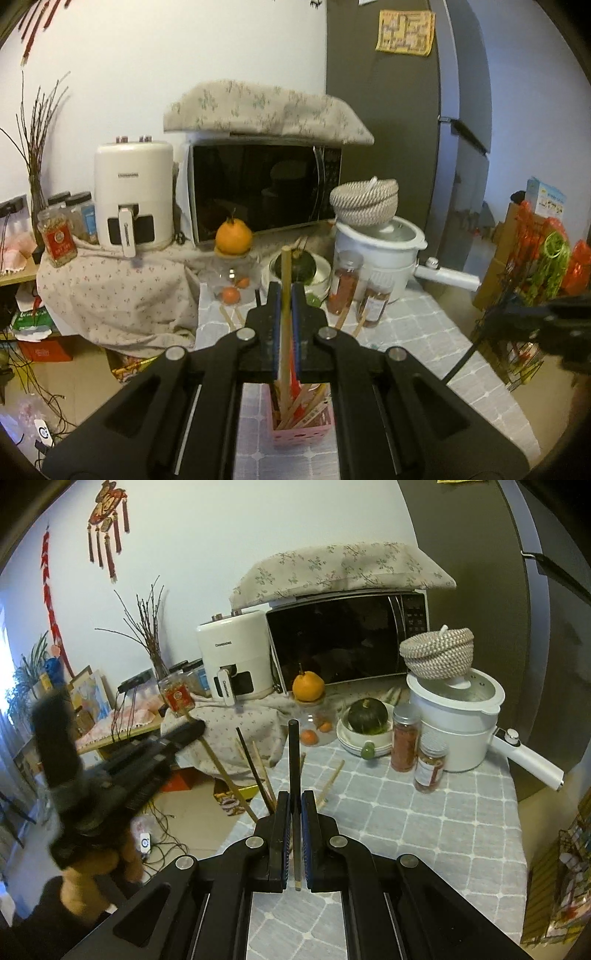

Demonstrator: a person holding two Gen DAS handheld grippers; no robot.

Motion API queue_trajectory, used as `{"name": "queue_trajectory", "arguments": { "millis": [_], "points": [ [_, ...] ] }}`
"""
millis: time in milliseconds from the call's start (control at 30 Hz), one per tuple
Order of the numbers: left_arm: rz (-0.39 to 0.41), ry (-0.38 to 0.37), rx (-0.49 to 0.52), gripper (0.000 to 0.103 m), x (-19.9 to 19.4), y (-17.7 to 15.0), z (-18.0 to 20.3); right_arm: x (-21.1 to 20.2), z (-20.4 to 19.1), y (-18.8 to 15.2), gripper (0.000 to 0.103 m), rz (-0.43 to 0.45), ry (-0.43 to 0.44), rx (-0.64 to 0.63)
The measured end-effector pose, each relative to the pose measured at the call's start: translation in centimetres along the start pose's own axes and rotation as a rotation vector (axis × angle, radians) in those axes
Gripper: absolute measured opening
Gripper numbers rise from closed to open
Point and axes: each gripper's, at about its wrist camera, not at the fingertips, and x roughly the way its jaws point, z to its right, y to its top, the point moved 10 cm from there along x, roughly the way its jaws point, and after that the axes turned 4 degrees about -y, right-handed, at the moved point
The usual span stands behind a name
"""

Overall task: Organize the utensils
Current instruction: 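Drop the wooden chopstick into the pink basket with the left tool while the right tool carries, then lower the black chopstick into the pink basket and open the right tool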

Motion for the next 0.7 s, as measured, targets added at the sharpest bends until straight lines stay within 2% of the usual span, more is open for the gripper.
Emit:
{"name": "queue_trajectory", "arguments": {
  "millis": [167, 300, 367, 533, 600, 700],
  "points": [
    [-0.055, -0.008, -0.001, 0.006, 1.9, -1.5, -0.2, 0.1, -0.2, 0.4, 0.006, 0.013, 0.0, 0.008],
    [-0.108, -0.061, -0.039, 0.007, 3.2, -2.7, 0.0, 0.3, 0.1, 0.8, 0.006, 0.023, 0.007, 0.035],
    [-0.13, -0.065, -0.057, 0.014, 3.5, -3.3, -0.1, 0.4, 0.3, 0.9, 0.006, 0.026, 0.01, 0.051],
    [-0.12, -0.073, -0.116, 0.054, 2.2, -2.6, -0.8, 0.8, 0.3, 1.4, 0.006, 0.03, 0.011, 0.077],
    [-0.116, -0.071, -0.131, 0.06, 1.6, -2.5, -1.3, 1.0, 0.1, 1.7, 0.006, 0.034, 0.01, 0.08],
    [-0.134, -0.043, -0.156, 0.062, 0.7, -2.8, -2.5, 1.3, -0.2, 2.2, 0.006, 0.043, 0.006, 0.085]
  ]
}}
